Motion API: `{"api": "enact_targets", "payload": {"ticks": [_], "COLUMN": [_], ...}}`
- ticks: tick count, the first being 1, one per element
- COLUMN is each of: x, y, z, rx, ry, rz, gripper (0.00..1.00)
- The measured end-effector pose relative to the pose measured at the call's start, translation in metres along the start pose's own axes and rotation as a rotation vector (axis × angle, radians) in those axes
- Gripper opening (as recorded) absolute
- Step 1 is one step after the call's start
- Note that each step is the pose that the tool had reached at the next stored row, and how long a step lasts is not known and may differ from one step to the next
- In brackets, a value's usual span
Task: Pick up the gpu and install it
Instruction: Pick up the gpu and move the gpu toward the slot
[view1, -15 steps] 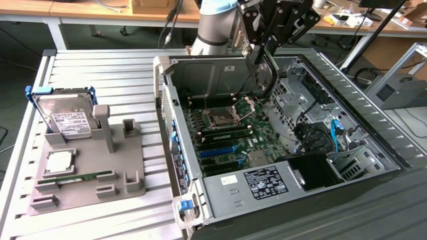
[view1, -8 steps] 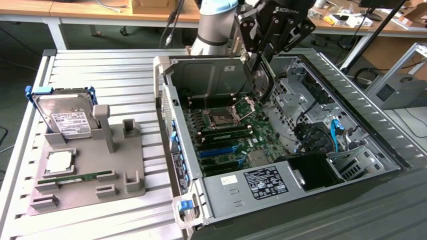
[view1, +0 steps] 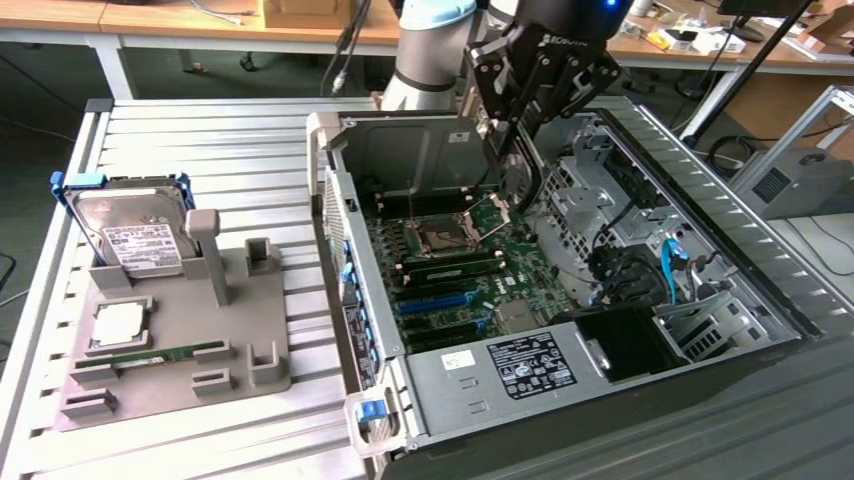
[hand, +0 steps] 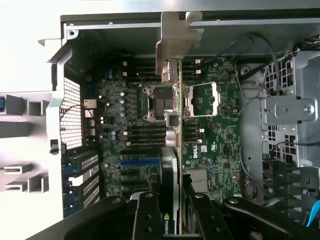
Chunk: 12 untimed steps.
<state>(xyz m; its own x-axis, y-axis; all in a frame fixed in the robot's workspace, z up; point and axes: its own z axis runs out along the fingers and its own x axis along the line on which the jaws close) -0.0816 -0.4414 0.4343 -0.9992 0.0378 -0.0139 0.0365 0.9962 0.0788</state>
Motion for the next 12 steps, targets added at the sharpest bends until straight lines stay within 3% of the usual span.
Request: {"api": "enact_targets", "payload": {"ticks": [12], "x": [0.000], "y": [-0.0017], "z": [0.0216], "rx": [0.0001], "ry": [0.0000], "rz": [0.000], "gripper": [0.27]}}
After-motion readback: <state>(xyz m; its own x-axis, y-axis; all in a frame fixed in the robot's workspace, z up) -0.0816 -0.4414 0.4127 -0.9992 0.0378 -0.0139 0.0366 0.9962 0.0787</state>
